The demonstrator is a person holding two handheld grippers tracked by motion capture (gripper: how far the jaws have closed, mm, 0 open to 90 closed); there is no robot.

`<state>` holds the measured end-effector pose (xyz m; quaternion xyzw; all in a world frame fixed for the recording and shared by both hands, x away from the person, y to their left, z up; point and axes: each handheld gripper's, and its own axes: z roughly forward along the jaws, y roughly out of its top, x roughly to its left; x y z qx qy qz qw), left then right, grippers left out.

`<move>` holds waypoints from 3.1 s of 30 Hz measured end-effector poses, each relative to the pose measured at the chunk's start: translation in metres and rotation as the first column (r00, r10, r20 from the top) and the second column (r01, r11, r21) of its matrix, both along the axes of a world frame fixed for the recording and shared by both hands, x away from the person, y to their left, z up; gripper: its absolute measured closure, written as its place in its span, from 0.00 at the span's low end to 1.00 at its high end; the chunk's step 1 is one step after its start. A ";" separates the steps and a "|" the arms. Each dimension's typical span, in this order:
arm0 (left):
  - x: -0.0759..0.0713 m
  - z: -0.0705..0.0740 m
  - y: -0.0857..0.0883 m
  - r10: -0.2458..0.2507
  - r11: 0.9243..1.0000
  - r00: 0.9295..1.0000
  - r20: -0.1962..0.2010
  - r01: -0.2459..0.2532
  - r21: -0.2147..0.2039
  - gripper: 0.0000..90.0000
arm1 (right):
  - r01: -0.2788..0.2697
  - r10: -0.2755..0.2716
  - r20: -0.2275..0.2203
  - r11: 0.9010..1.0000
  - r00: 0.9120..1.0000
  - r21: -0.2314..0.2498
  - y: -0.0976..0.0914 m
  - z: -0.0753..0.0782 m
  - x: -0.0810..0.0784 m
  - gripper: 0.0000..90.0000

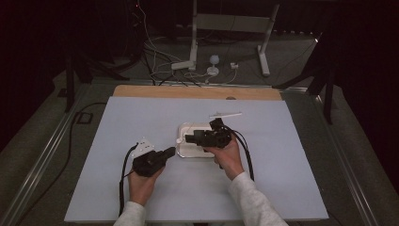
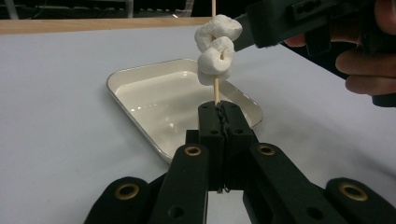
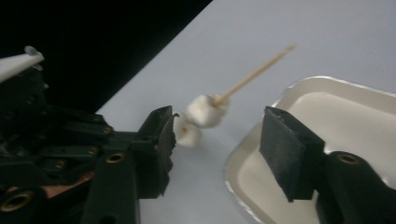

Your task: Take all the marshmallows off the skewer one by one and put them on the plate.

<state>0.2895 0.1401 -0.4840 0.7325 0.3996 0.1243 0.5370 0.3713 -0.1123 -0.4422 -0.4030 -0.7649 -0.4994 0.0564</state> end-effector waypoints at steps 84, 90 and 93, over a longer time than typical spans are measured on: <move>-0.010 0.001 0.008 -0.043 0.999 0.999 0.011 0.043 -0.015 1.00 | 0.341 -0.347 0.034 0.932 0.937 0.124 -0.039 0.016 0.024 0.93; -0.006 0.001 0.016 -0.003 0.997 1.000 0.010 0.004 -0.080 1.00 | 0.288 -0.291 0.027 0.954 0.956 0.079 -0.052 0.019 0.029 0.91; -0.007 0.001 0.016 -0.001 0.997 1.000 0.013 0.002 -0.079 1.00 | 0.283 -0.284 0.021 0.957 0.958 0.065 -0.050 0.014 0.029 0.91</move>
